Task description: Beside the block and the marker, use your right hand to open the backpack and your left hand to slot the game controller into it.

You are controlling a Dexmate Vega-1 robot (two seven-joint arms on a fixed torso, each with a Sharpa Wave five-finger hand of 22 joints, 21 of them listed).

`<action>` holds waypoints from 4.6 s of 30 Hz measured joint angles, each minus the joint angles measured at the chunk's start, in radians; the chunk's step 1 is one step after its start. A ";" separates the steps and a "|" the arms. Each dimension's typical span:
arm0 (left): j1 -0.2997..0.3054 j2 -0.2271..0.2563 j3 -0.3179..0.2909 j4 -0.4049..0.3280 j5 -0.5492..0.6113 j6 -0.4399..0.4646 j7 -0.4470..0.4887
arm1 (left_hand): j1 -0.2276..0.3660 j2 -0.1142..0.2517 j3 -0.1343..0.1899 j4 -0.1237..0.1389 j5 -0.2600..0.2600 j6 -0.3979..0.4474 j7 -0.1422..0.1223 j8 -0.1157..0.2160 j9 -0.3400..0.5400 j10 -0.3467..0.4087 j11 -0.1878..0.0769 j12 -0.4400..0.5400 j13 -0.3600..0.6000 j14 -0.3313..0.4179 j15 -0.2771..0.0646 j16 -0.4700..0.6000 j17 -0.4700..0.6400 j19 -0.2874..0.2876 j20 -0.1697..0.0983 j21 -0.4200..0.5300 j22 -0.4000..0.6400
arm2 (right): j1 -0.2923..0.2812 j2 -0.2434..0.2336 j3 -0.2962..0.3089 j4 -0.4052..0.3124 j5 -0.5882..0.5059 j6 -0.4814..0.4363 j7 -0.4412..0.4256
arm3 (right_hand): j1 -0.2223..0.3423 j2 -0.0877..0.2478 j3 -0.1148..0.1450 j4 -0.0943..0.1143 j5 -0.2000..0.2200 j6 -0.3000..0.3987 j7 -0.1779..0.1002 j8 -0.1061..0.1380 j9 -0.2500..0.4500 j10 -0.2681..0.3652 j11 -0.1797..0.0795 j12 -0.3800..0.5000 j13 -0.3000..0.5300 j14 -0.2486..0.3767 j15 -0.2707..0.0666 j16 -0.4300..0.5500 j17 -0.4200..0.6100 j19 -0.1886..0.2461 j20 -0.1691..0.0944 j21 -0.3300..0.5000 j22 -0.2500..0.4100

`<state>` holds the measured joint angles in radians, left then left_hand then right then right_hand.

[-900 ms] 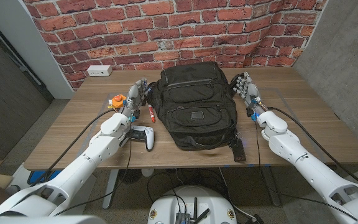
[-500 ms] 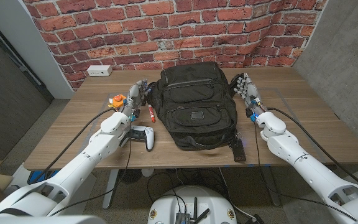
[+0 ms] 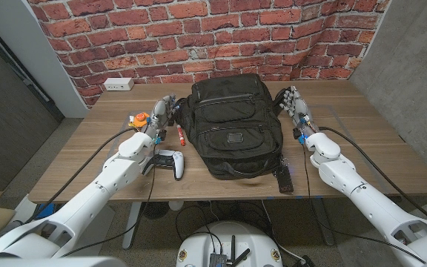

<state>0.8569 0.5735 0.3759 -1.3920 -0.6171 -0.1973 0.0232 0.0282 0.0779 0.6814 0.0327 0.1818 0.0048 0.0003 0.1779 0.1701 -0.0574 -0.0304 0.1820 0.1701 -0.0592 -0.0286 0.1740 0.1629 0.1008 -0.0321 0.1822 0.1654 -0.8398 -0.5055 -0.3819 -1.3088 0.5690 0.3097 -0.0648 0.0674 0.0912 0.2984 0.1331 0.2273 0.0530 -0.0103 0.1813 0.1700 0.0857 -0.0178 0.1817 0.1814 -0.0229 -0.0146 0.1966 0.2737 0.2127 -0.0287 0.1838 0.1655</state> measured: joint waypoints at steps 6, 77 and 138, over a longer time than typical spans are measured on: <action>0.025 0.032 -0.010 -0.048 0.003 0.023 0.013 | 0.005 0.005 0.000 0.000 0.000 0.000 0.000 0.000 0.000 0.004 -0.004 0.000 0.000 0.000 0.000 0.000 0.000 0.000 0.000 0.000 0.000 | -0.001 0.003 0.000 -0.001 -0.011 0.008 -0.016 | 0.000 0.000 0.003 -0.003 0.000 0.000 0.000 0.000 0.000 0.000 0.000 0.000 0.000 0.000 0.000 0.000 0.000 0.000 0.000 0.000 0.000; 0.270 0.550 -0.165 -0.517 0.255 0.221 -0.011 | 0.130 0.041 0.023 -0.200 -0.005 0.150 -0.060 0.012 0.000 0.144 -0.064 0.018 0.000 0.122 -0.007 0.004 0.000 0.085 -0.006 0.008 -0.003 | -0.014 0.047 -0.001 0.008 -0.071 0.058 -0.116 | 0.000 0.000 0.010 -0.011 0.006 0.009 0.002 0.000 0.000 0.005 -0.005 0.000 0.000 0.000 0.000 0.000 -0.014 0.000 0.000 0.000 0.000; 0.438 0.935 -0.426 -0.725 0.659 0.297 -0.465 | 0.510 -0.234 -0.008 -0.220 -0.001 0.123 -0.098 0.027 0.002 0.164 -0.107 -0.001 0.005 0.114 -0.007 -0.002 0.003 0.044 -0.006 -0.008 -0.002 | -0.068 0.046 0.002 -0.060 -0.146 0.054 -0.220 | 0.000 0.000 0.026 -0.018 0.009 0.009 0.002 0.000 0.000 0.005 -0.005 0.000 0.000 0.000 0.000 0.000 -0.028 0.005 -0.005 0.000 0.000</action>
<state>1.2948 1.5089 -0.0503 -2.1168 0.0415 0.0999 -0.4421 0.5387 -0.1563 0.6730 -0.1877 0.1807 0.1276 -0.0977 0.2052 0.1720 0.1067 -0.1374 0.1807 0.1747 0.0548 -0.0359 0.1723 0.1656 0.1445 -0.0377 0.1738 0.1631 -0.9079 -0.4594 -0.3799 -1.3687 0.4229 0.3639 -0.2847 0.0674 0.0911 0.3241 0.1149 0.2366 0.0621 -0.0086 0.1810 0.1696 0.0909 -0.0232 0.1817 0.1817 -0.0228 -0.0145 0.1965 0.2459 0.2179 -0.0339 0.1838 0.1650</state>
